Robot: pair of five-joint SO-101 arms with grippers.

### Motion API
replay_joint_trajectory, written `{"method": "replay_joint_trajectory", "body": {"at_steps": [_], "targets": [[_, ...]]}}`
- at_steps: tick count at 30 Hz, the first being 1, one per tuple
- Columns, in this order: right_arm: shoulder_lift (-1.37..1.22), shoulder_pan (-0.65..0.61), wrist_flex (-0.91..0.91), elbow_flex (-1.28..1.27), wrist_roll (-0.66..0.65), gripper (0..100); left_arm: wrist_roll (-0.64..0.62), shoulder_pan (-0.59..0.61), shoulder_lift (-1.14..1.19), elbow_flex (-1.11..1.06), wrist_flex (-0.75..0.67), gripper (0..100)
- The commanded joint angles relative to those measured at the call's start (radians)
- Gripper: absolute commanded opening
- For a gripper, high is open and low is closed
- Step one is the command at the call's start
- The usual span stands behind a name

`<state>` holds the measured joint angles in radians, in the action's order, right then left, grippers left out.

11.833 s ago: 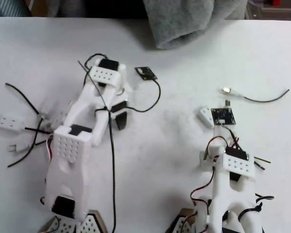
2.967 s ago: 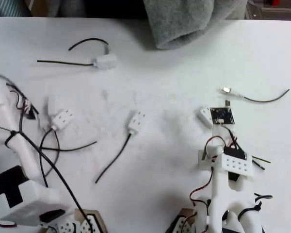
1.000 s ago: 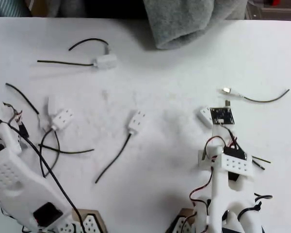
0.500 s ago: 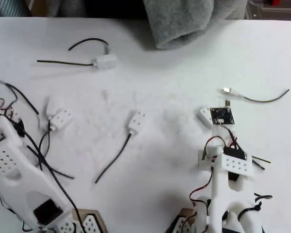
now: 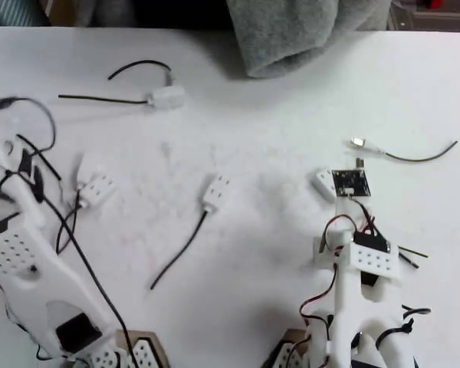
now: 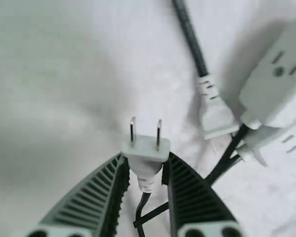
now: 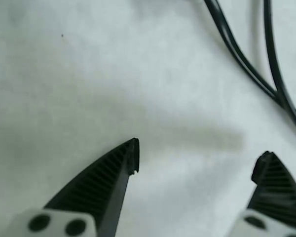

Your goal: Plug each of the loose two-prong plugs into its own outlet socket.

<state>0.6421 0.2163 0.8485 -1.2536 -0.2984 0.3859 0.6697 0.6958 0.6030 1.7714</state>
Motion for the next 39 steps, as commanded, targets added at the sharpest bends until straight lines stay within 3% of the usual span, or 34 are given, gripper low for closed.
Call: {"method": "replay_joint_trajectory", "body": {"at_steps": [1,8,16,23,33,39], "targets": [[0.005,-0.007,-0.010,0.005,0.002,36.1,0.043,-0.082,-0.185,0.037,0.009,2],[0.005,-0.008,-0.012,0.005,0.002,36.1,0.106,-0.245,-0.503,-0.021,0.012,2],[0.005,-0.008,-0.012,0.005,0.002,36.1,0.080,-0.464,-0.862,-0.361,-0.061,2],[0.004,-0.008,-0.012,0.005,0.002,36.1,-0.097,-0.573,-1.244,-0.758,-0.371,2],[0.004,-0.008,-0.012,0.005,0.002,36.1,-0.100,-0.727,-1.722,-1.379,-0.822,2],[0.004,-0.008,-0.012,0.005,0.002,36.1,-0.097,-0.802,-1.937,-1.602,-0.959,2]]}}
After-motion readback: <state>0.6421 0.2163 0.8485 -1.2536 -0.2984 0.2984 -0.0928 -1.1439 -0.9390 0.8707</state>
